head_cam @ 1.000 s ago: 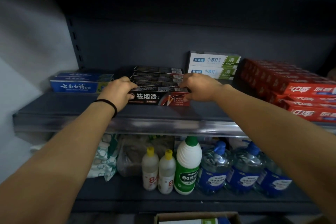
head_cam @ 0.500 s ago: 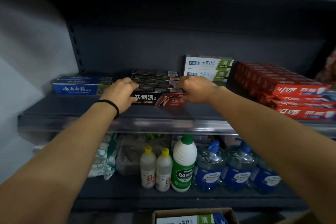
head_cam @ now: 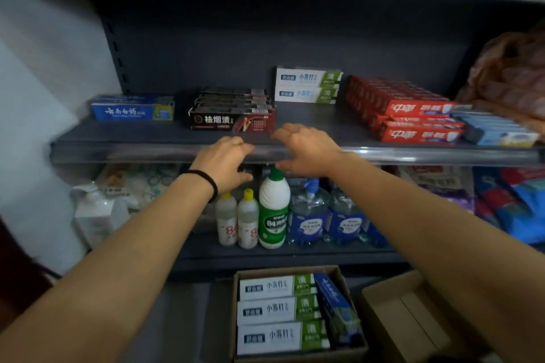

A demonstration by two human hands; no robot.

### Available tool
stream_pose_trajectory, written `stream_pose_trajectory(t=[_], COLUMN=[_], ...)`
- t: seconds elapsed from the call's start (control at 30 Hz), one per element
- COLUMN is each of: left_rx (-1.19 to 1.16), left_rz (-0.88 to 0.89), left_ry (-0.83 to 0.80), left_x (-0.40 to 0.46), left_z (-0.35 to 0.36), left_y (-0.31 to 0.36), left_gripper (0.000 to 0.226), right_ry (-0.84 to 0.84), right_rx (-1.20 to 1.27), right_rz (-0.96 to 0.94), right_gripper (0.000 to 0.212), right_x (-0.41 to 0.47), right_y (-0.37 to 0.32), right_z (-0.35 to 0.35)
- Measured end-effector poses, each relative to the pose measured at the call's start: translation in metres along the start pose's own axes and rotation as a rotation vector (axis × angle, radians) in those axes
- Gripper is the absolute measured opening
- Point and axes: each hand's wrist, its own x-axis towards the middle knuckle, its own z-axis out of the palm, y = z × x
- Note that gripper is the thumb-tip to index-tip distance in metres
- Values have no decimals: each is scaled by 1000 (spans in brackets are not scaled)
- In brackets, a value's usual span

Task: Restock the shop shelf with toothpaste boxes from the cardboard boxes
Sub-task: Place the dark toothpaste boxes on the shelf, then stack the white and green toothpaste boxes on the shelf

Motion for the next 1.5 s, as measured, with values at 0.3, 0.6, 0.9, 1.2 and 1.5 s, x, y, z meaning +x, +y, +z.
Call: stream_pose_trajectory(t=[0.3,0.6,0.9,1.2,1.5], left_rx=[-94,-138,-134,-135,-154], left_rz=[22,36,6,-9,-56], left_ry=[-147,-380,-526,-674,-651], left_x=[-58,-87,-97,-94,-92], left_z=[89,200,271,328,351], left_y=[52,79,77,66,61], left_gripper=[63,63,62,57,48], right_ry=[-91,-305,-435,-484,-513], right_rx=[105,192,269,296,304], right_rz=[33,64,83,98,115], right_gripper=[60,59,60,61,61], right_x=[-94,-150,-166,-167,-162], right_y=[-13,-15,-17,-9,0], right_z=[91,196,259,299,315])
